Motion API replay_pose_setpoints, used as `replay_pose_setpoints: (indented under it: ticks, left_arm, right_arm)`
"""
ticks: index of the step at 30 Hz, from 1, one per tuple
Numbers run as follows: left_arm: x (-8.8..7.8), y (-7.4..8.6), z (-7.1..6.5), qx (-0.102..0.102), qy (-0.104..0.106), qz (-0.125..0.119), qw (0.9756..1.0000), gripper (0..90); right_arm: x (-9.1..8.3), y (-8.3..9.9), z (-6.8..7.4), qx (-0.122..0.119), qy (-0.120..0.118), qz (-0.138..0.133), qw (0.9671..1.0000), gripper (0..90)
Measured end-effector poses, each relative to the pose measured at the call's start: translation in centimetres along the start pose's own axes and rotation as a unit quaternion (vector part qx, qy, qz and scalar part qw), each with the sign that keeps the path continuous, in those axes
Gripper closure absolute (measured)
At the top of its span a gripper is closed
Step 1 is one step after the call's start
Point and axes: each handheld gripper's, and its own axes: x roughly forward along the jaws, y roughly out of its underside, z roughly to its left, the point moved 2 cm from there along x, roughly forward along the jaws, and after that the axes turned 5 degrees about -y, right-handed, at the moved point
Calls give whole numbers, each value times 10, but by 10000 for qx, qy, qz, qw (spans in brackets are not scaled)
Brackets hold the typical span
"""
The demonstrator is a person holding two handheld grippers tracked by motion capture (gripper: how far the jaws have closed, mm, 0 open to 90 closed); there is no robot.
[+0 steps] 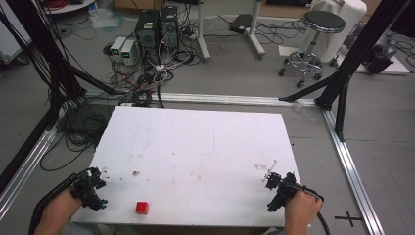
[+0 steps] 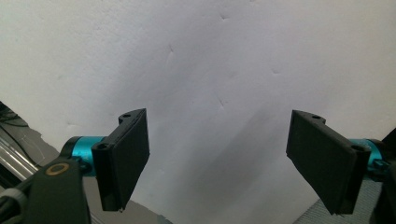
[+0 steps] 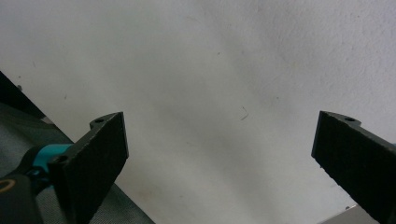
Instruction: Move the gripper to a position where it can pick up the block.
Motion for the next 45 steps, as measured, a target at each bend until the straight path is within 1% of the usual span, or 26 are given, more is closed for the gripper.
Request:
replay_pose_setpoints:
  ticks: [3, 4, 6, 7, 11, 14, 17, 23, 24, 27, 29, 30, 31, 32, 33, 34, 35, 36, 37, 40, 41, 42, 43, 44, 45]
  left_arm:
    - [0, 0, 0, -5, -1, -4, 10000, 216]
    - [-1, 0, 1, 50, -6, 25, 10000, 216]
    - [-1, 0, 0, 34, -5, 9, 10000, 216]
    - [-2, 0, 1, 72, -31, 14, 10000, 217]
    - [-2, 0, 1, 63, -23, 6, 10000, 216]
    - [-1, 0, 1, 99, 1, 42, 9999, 217]
    - [-1, 0, 1, 80, -9, 49, 10000, 217]
    - [-2, 0, 1, 132, -5, 25, 9999, 217]
    - [-3, -1, -1, 135, -65, -4, 9999, 217]
    - [-4, -2, -1, 175, -43, -24, 9998, 217]
    - [-6, -3, -2, 193, -77, -60, 9998, 217]
    - [-8, -4, -2, 291, -57, -87, 9995, 217]
    - [-8, -4, -2, 291, -57, -87, 9995, 217]
    - [-10, -6, -3, 380, -6, -134, 9992, 216]
    - [-10, -6, -3, 380, -6, -134, 9992, 216]
    - [-11, -8, -5, 446, -20, -182, 9988, 216]
    - [-11, -8, -5, 446, -20, -182, 9988, 216]
    - [-11, -10, -5, 534, 28, -156, 9984, 216]
    - [-11, -10, -5, 534, 28, -156, 9984, 216]
    - [-9, -12, -4, 715, 104, -146, 9973, 216]
    - [-9, -12, -4, 715, 104, -146, 9973, 217]
    - [-8, -13, -3, 800, 149, -144, 9966, 217]
    - [-8, -13, -3, 800, 149, -144, 9966, 217]
    - [-8, -13, -2, 899, 206, -135, 9956, 217]
    - [-8, -13, -2, 899, 206, -135, 9956, 217]
  right_arm:
    - [0, 0, 0, -37, -15, 24, 10000, 29]
    - [0, 0, 0, -40, -19, 5, 10000, 29]
    - [-1, 0, 0, -34, -6, 7, 10000, 30]
    - [-1, 0, 1, -23, -17, 4, 10000, 30]
    - [-1, -1, 1, -37, -12, -9, 10000, 29]
    - [-1, -1, 1, -36, -35, -11, 10000, 29]
    - [-1, -1, 2, -31, -11, -12, 10000, 30]
    - [-1, -1, 2, -7, -38, -35, 10000, 29]
    - [-2, 0, 1, -49, -27, -46, 10000, 29]
    - [-2, 0, 2, -26, -19, -50, 10000, 29]
    - [-2, -1, 2, -47, -11, -68, 10000, 29]
    - [-2, -1, 2, -61, -41, -55, 10000, 29]
    - [-2, -1, 2, -77, -37, -60, 9999, 30]
    - [-2, -2, 3, -76, -29, -76, 9999, 29]
    - [-2, -2, 3, -76, -29, -76, 9999, 29]
    - [-2, -2, 3, -87, -36, -87, 9999, 29]
    - [-2, -2, 3, -87, -36, -87, 9999, 29]
    - [-2, -2, 3, -100, -34, -90, 9999, 29]
    - [-2, -2, 3, -104, -37, -95, 9999, 29]
    - [-2, -2, 3, -100, -37, -105, 9999, 29]
    - [-2, -2, 3, -95, -46, -111, 9999, 29]
    - [-3, -2, 3, -88, -48, -129, 9999, 29]
    - [-3, -2, 3, -88, -48, -129, 9999, 29]
    - [-3, -2, 3, -125, -43, -124, 9998, 30]
    - [-3, -2, 3, -125, -43, -124, 9998, 30]
